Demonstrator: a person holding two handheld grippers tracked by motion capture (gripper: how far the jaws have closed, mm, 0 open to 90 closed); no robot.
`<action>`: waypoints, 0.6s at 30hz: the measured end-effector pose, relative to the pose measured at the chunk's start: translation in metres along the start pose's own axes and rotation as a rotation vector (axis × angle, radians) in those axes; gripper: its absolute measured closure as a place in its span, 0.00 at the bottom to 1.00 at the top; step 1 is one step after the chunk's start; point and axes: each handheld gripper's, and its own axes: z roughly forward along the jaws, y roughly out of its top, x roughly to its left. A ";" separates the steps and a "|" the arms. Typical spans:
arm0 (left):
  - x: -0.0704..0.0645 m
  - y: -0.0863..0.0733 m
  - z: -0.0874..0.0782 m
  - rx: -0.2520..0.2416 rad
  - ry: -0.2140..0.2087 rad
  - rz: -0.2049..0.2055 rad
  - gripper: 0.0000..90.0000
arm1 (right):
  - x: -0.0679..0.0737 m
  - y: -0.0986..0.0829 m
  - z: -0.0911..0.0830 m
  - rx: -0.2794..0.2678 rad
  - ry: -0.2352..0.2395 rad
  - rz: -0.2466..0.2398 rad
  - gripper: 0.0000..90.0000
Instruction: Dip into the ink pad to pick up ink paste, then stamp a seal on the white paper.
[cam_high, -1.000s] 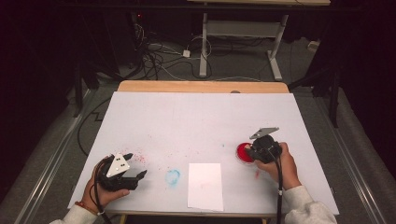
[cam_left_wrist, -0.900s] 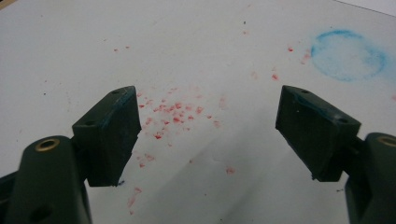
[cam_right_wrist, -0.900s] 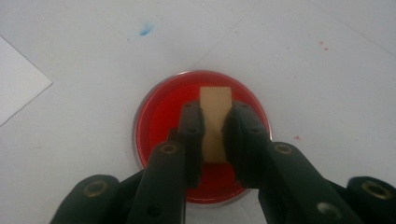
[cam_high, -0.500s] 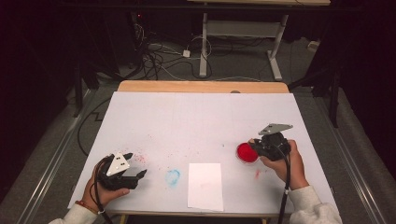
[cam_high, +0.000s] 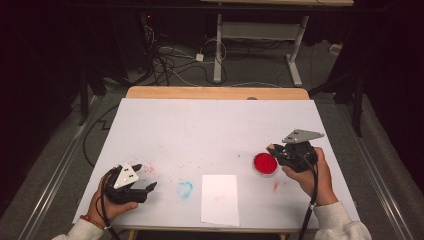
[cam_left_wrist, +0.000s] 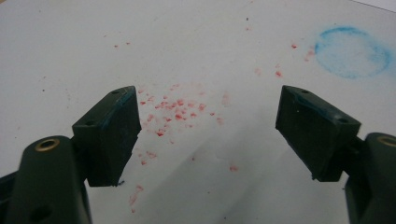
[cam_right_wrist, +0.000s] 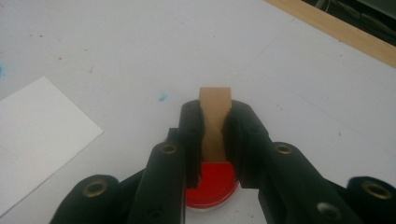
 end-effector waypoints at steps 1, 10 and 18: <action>0.000 0.000 0.000 0.001 0.000 0.001 0.24 | 0.001 0.001 -0.001 -0.002 0.002 -0.002 0.85; 0.000 -0.001 0.000 0.006 0.002 -0.002 0.24 | 0.005 0.009 -0.010 -0.045 0.010 -0.015 0.85; -0.001 -0.002 -0.001 0.015 0.003 -0.003 0.24 | 0.012 0.015 -0.017 -0.078 0.022 -0.025 0.85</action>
